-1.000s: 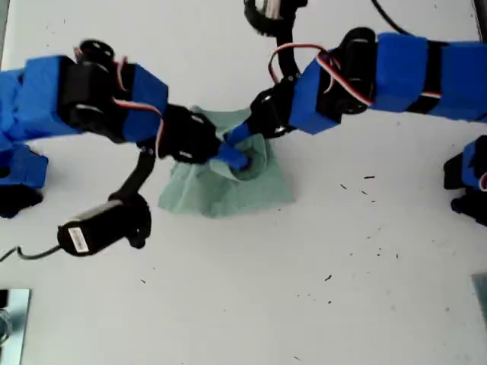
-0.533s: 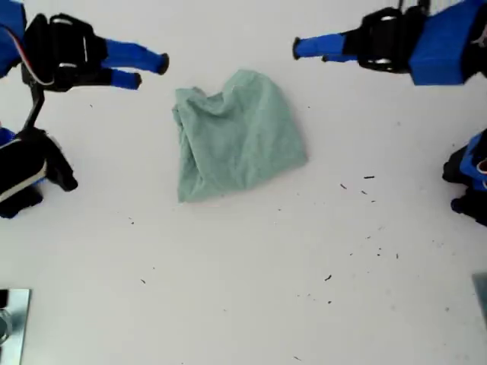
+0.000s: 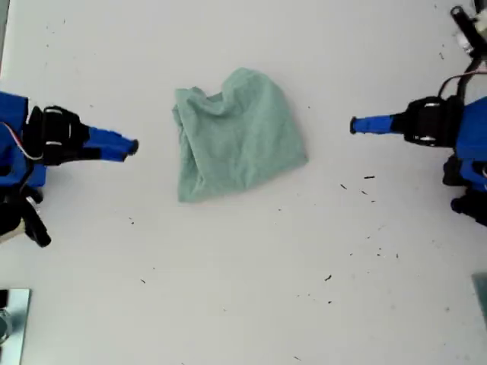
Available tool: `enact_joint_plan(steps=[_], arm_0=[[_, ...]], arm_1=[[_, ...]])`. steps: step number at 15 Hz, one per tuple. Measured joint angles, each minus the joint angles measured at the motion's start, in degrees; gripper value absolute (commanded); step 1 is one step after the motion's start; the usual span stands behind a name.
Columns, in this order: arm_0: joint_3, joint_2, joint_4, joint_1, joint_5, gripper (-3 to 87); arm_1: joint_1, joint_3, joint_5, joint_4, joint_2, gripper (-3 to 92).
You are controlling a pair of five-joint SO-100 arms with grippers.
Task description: Fold t shirt
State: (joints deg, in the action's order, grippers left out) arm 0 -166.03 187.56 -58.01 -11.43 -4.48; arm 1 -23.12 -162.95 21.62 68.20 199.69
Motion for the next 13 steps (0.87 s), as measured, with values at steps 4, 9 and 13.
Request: enact_joint_plan(steps=[4, 9, 13], arm_0=[[-18.11, 17.14, 1.58, 8.0, -6.24, 16.2], [-18.81, 18.46, -1.58, 8.0, 7.38, 16.2], [-18.81, 18.46, -1.58, 8.09, 7.56, 16.2]], arm_1=[[0.0, -11.78, -9.32, 8.79, 0.7, 2.9], [2.2, -12.13, 8.88, 8.96, 0.7, 2.9], [2.9, -12.13, 22.76, 9.14, 0.7, 2.9]])
